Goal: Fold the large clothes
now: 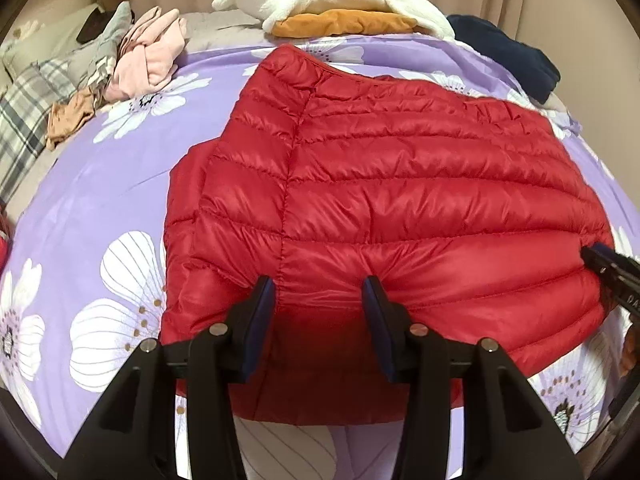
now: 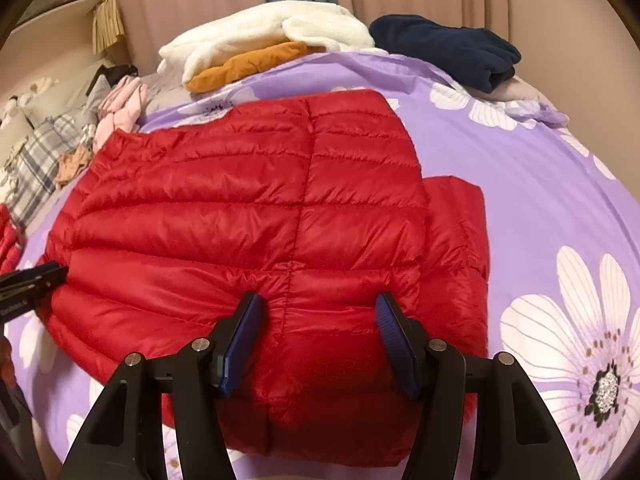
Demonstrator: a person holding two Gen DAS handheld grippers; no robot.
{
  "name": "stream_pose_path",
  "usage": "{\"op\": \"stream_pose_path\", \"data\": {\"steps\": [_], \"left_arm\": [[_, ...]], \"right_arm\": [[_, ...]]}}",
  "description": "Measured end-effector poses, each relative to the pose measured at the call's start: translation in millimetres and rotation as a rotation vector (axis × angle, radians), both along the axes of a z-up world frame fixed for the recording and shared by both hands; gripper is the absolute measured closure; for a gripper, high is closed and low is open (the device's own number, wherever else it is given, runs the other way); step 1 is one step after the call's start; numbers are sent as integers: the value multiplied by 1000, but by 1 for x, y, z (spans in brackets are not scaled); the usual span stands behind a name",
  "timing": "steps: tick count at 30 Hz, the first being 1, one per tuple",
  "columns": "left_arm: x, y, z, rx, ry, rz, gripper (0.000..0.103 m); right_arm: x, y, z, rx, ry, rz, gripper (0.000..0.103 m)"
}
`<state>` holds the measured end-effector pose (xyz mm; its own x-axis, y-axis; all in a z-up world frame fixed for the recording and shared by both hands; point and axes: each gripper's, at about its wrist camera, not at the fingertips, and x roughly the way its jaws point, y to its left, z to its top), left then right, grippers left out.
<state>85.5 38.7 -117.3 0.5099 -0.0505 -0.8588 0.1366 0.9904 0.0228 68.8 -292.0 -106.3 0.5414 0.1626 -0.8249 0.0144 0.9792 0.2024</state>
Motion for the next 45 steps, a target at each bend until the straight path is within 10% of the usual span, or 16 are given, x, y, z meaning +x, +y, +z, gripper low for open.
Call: {"op": "stream_pose_path", "data": {"steps": [11, 22, 39, 45], "left_arm": [[-30, 68, 37, -296, -19, 214, 31], [-33, 98, -7, -731, 145, 408, 23], [14, 95, -25, -832, 122, 446, 21], [18, 89, -15, -717, 80, 403, 50]], "right_arm": [[-18, -6, 44, 50, -79, -14, 42], [-7, 40, 61, 141, -130, 126, 42], [31, 84, 57, 227, -151, 178, 42], [41, 104, 45, 157, -145, 186, 61]]}}
